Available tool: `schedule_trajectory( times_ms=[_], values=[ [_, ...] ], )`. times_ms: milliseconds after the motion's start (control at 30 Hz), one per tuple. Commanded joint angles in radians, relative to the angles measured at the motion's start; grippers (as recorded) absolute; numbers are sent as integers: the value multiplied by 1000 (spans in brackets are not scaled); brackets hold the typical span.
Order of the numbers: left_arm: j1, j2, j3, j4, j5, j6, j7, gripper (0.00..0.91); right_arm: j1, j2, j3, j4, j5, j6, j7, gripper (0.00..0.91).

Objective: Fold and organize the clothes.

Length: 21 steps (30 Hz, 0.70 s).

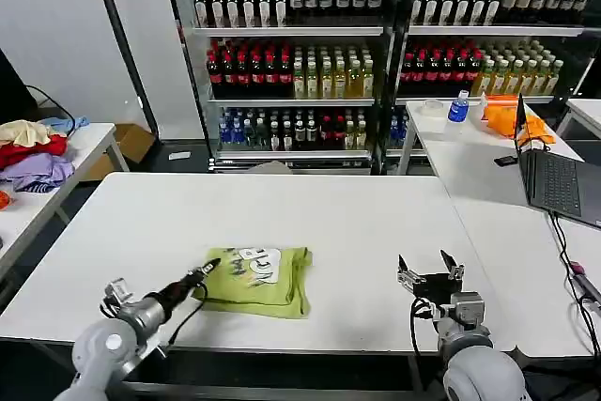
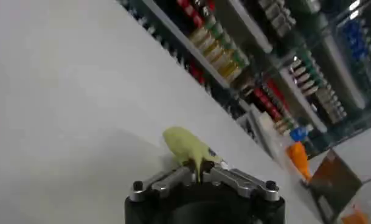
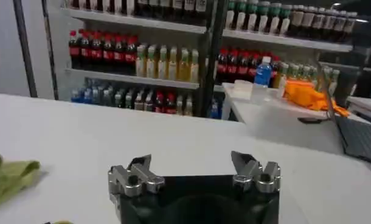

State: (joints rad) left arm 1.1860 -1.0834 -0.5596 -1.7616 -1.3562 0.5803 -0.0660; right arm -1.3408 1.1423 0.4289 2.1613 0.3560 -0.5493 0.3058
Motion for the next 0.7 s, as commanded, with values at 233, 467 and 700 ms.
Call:
schedule_trajectory(
  times_ms=[233,467,700],
  values=[
    [-22,409,-448,48,44,2,32,30,-3,-13,22,27,31,5,-2,907],
    [23,462,-346,-156,332,-1,50,30,-10,-14,30,37,38,7,-3,907],
    [110,295,18,-185,769,-20,57,20,-55,-10,56,55,32,16,-6,907]
  ],
)
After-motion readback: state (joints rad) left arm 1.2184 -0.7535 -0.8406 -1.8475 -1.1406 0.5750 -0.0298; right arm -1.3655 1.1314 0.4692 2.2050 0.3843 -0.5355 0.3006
